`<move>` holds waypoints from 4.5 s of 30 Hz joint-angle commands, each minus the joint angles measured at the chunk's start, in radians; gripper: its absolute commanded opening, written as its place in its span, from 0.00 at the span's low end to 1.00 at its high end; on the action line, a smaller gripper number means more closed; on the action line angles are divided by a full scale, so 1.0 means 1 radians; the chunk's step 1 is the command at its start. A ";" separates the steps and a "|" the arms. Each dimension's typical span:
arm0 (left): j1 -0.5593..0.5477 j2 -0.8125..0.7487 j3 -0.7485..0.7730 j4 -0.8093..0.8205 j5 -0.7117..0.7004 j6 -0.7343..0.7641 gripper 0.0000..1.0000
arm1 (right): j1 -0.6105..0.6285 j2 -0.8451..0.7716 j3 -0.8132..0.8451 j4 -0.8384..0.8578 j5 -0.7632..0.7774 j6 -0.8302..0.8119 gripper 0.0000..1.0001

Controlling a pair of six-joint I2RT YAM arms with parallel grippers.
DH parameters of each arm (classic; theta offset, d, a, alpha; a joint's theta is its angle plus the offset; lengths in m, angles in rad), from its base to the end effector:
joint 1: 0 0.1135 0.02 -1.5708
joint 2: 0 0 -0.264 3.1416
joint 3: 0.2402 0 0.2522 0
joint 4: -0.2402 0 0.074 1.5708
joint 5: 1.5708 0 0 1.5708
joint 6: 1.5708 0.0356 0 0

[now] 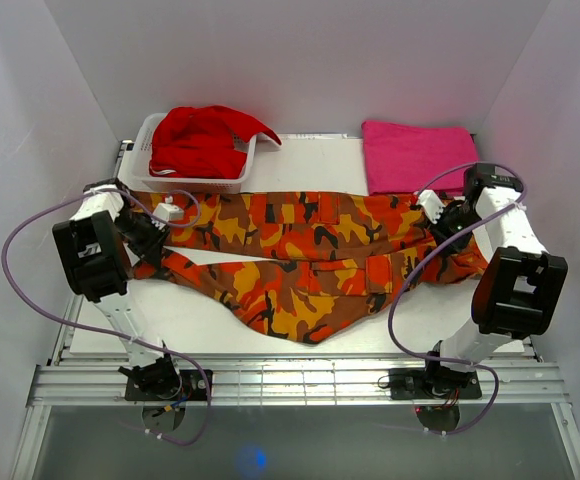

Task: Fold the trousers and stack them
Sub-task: Flatten the trousers out

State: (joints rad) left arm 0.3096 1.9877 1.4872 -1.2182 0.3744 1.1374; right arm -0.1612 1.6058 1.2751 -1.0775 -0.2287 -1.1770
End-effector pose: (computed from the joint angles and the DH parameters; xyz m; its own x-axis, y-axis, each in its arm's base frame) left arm 0.3419 0.0957 0.1840 -0.6996 0.6631 -0.2664 0.7143 0.6389 -0.2856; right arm 0.2954 -0.0399 0.2473 -0.4846 -0.8324 -0.2687 -0.8534 0.5174 -0.0637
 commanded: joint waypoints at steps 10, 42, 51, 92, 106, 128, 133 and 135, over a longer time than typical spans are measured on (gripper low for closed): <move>0.008 -0.151 -0.099 0.131 0.018 0.073 0.48 | -0.017 0.059 0.130 -0.162 -0.118 0.013 0.08; 0.022 -0.402 -0.479 0.520 0.032 0.806 0.59 | -0.044 0.131 0.167 -0.168 -0.121 0.068 0.08; 0.022 -0.383 -0.541 0.518 0.017 0.894 0.59 | -0.049 0.148 0.178 -0.176 -0.120 0.076 0.08; 0.266 -0.608 -0.195 0.714 0.262 0.182 0.00 | -0.138 0.126 0.069 -0.219 -0.057 -0.032 0.08; 0.635 -0.429 -0.622 0.499 -0.003 0.663 0.00 | 0.000 0.227 0.016 -0.196 -0.080 0.062 0.08; 0.430 -0.336 -0.128 0.052 0.158 0.489 0.72 | 0.052 0.091 -0.169 -0.075 0.058 0.033 0.08; 0.312 -0.236 -0.088 0.123 0.124 0.363 0.72 | 0.051 0.056 -0.249 -0.018 0.127 0.014 0.08; 0.280 -0.205 -0.058 0.134 0.120 0.314 0.72 | 0.051 0.054 -0.244 -0.009 0.135 0.014 0.08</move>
State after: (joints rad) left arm 0.6327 1.7676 1.3647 -1.0916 0.4969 1.5654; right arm -0.1112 1.6901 1.0328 -1.1183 -0.1539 -1.1412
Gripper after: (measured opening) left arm 0.721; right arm 0.100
